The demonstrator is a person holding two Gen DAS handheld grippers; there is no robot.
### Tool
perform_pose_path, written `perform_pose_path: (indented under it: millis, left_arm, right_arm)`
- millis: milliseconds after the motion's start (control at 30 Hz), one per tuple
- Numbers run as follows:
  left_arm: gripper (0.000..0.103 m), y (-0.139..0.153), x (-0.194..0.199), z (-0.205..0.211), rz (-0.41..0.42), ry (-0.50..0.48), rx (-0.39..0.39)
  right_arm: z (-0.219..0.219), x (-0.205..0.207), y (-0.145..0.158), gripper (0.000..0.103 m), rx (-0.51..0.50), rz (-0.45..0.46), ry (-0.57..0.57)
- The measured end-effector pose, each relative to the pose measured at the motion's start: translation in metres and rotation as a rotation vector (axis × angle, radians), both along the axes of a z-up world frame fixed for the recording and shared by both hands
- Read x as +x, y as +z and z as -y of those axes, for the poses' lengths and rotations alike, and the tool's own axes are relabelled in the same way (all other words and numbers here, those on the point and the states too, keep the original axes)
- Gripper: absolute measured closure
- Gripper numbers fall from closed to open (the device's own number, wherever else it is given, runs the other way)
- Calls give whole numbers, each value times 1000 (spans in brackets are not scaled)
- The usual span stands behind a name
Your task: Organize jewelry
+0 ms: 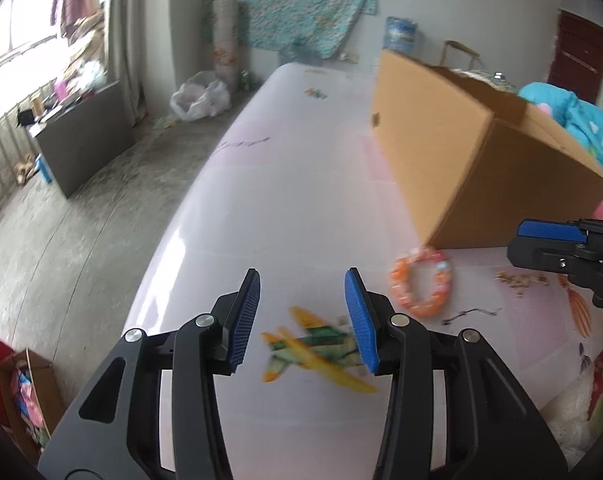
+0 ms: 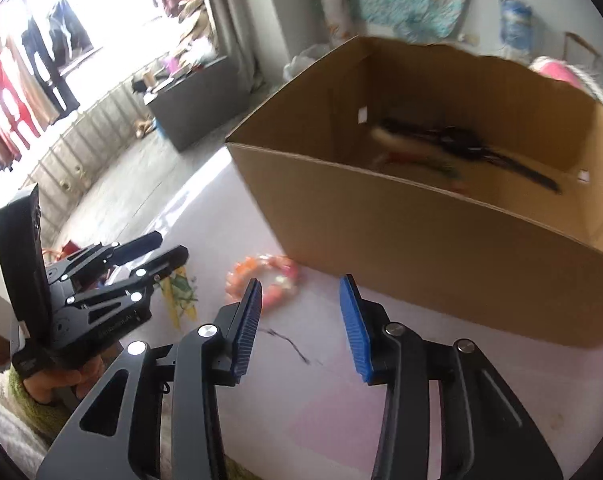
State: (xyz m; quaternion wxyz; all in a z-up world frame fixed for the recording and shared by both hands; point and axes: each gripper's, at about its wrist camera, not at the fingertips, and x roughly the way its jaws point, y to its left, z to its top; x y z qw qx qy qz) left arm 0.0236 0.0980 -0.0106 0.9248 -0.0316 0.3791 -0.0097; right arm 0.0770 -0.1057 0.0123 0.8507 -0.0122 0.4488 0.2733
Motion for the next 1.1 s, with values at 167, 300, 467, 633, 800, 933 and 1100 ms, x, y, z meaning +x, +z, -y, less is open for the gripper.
perform_pose_path:
  millis: [167, 300, 467, 633, 800, 933, 1100]
  left_arm:
    - [61, 13, -4, 35, 45, -132, -4]
    - [61, 17, -4, 75, 53, -266, -10]
    - [76, 10, -4, 124, 10, -407, -14]
    - [86, 3, 1, 145, -18, -466, 27]
    - [92, -1, 5, 150, -41, -466, 45]
    - [93, -6, 6, 150, -61, -455, 45]
    - [93, -6, 4, 151, -62, -453, 49]
  right_arm:
    - [46, -26, -7, 63, -10, -6, -94]
    - [71, -32, -18, 79, -21, -39, -150]
    - [79, -27, -31, 89, -15, -42, -163]
    - [73, -13, -38, 92, -15, -20, -135]
    - [75, -2, -43, 93, -5, -26, -85]
    - [71, -5, -42, 93, -40, 12, -54]
    - [61, -4, -46, 93, -129, 69, -16]
